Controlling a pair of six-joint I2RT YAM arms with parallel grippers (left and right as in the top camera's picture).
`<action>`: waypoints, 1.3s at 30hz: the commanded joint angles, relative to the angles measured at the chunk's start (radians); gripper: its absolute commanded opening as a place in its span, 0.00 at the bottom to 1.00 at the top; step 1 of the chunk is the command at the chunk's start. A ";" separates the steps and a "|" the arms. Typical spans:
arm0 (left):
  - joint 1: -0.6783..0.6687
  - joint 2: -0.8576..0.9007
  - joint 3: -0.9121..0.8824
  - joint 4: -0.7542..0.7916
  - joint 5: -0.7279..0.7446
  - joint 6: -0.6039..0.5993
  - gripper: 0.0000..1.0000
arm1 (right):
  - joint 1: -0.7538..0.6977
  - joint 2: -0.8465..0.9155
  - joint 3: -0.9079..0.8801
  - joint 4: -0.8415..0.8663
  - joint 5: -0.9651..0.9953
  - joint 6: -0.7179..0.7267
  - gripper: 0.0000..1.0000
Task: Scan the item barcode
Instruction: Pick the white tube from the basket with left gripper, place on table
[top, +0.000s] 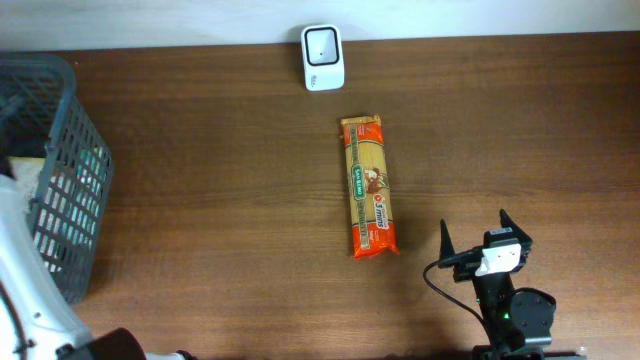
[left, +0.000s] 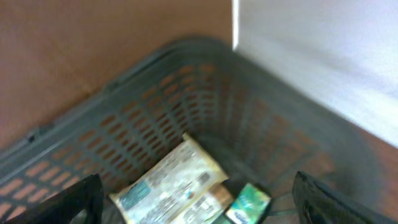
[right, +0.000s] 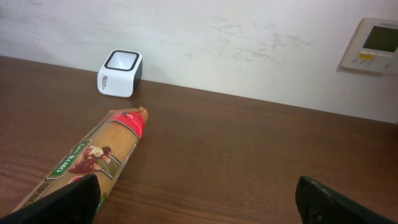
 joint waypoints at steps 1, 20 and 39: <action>0.098 0.054 -0.081 0.002 0.133 0.055 0.93 | -0.001 -0.006 -0.009 0.000 0.005 0.000 0.99; 0.217 0.539 -0.179 -0.034 0.377 0.586 0.94 | -0.001 -0.006 -0.009 0.000 0.005 0.000 0.99; 0.259 0.323 0.002 -0.038 0.465 0.257 0.00 | -0.001 -0.006 -0.009 0.000 0.005 0.000 0.99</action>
